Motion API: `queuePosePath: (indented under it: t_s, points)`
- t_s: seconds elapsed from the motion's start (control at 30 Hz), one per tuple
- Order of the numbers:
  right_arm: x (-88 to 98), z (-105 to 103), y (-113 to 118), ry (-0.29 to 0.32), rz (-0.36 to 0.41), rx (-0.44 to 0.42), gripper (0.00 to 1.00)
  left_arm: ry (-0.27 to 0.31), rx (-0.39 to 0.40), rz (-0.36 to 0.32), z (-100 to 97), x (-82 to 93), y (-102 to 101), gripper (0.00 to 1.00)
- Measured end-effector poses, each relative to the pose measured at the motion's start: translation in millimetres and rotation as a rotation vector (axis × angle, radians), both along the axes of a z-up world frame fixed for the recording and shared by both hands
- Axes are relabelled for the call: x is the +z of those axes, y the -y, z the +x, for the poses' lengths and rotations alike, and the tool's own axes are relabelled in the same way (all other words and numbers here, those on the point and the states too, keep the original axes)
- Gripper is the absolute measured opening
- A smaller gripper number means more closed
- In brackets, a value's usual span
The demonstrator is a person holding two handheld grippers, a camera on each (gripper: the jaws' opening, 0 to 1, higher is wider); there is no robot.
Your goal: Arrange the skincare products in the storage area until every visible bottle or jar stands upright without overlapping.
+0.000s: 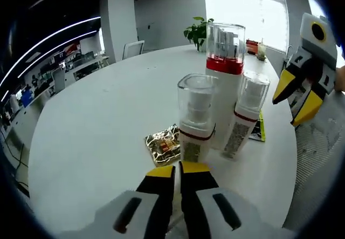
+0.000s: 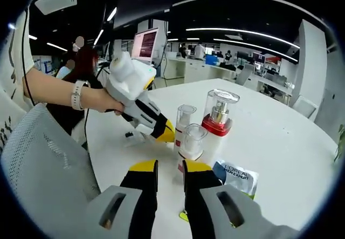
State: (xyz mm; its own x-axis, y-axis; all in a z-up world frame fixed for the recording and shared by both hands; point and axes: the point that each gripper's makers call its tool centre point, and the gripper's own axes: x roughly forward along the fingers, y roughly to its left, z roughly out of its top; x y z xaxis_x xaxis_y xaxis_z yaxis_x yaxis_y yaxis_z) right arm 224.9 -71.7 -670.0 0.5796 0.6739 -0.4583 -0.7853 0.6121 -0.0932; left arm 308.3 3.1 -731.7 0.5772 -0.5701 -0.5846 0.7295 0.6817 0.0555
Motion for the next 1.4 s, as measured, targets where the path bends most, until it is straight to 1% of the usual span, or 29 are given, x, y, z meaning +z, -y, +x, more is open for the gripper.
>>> queuePosePath:
  t_s: [0.07, 0.27, 0.43, 0.47, 0.5, 0.53, 0.57, 0.6, 0.63, 0.67, 0.7, 0.77, 0.83, 0.9, 1.07, 1.2, 1.27, 1.37, 1.4]
  points:
    - [-0.5, 0.5, 0.7, -0.002, 0.002, -0.004, 0.18, 0.003, -0.007, 0.002, 2.2, 0.4, 2.1, 0.0]
    - [-0.2, 2.4, 2.7, 0.0, 0.005, -0.013, 0.18, 0.005, -0.022, -0.009, -2.3, 4.3, 8.1, 0.0]
    - [0.3, 2.6, 3.4, 0.001, 0.008, -0.017, 0.18, -0.011, -0.037, 0.009, -7.8, -3.2, 9.8, 0.0]
    - [0.2, 2.8, 3.8, 0.001, 0.007, -0.018, 0.18, -0.017, -0.05, 0.023, -11.1, -5.4, 10.1, 0.0]
    - [0.2, 2.9, 4.3, 0.002, 0.006, -0.019, 0.18, -0.011, -0.064, 0.037, -12.1, -6.4, 9.5, 0.0]
    - [0.4, 3.1, 4.7, 0.001, 0.008, -0.02, 0.18, -0.001, -0.095, 0.062, -14.1, -8.1, 8.9, 0.02]
    - [0.4, 3.0, 4.8, 0.0, 0.011, -0.021, 0.18, 0.009, -0.124, 0.077, -15.2, -9.3, 9.2, 0.05]
    - [0.5, 3.3, 5.2, 0.001, 0.011, -0.021, 0.18, 0.015, -0.177, 0.091, -19.7, -10.9, 12.0, 0.09]
    - [0.3, 3.3, 5.4, 0.001, 0.01, -0.02, 0.18, 0.009, -0.173, 0.097, -21.1, -12.3, 11.6, 0.12]
    - [-0.1, 3.0, 5.2, -0.001, 0.011, -0.02, 0.18, 0.021, -0.181, 0.101, -21.2, -11.4, 12.5, 0.13]
    - [-0.2, 2.8, 4.9, -0.001, 0.012, -0.019, 0.18, 0.045, -0.209, 0.091, -20.7, -7.7, 16.6, 0.13]
    - [0.0, 2.9, 4.8, 0.0, 0.013, -0.019, 0.18, 0.036, -0.201, 0.079, -20.1, -5.1, 18.2, 0.13]
    - [0.8, 2.6, 4.3, 0.0, 0.018, -0.018, 0.18, 0.069, -0.235, 0.061, -18.0, -0.2, 24.2, 0.13]
    - [0.7, 2.3, 4.2, 0.001, 0.018, -0.017, 0.18, 0.071, -0.269, 0.06, -19.7, 1.0, 27.9, 0.13]
    - [0.8, 2.2, 4.2, 0.001, 0.022, -0.015, 0.17, 0.07, -0.282, 0.075, -17.7, -0.2, 30.4, 0.13]
    - [0.8, 3.5, 5.7, 0.002, 0.023, -0.022, 0.17, 0.063, -0.29, 0.079, -17.8, 0.4, 32.2, 0.07]
    - [1.0, 4.4, 6.5, 0.004, 0.023, -0.025, 0.17, 0.064, -0.295, 0.078, -18.8, 0.6, 33.2, 0.06]
    - [1.8, 5.5, 7.8, 0.002, 0.029, -0.033, 0.17, 0.065, -0.306, 0.087, -21.3, 0.1, 34.1, 0.08]
    - [1.9, 5.9, 8.4, 0.003, 0.029, -0.035, 0.17, 0.065, -0.294, 0.094, -19.4, -0.4, 31.6, 0.1]
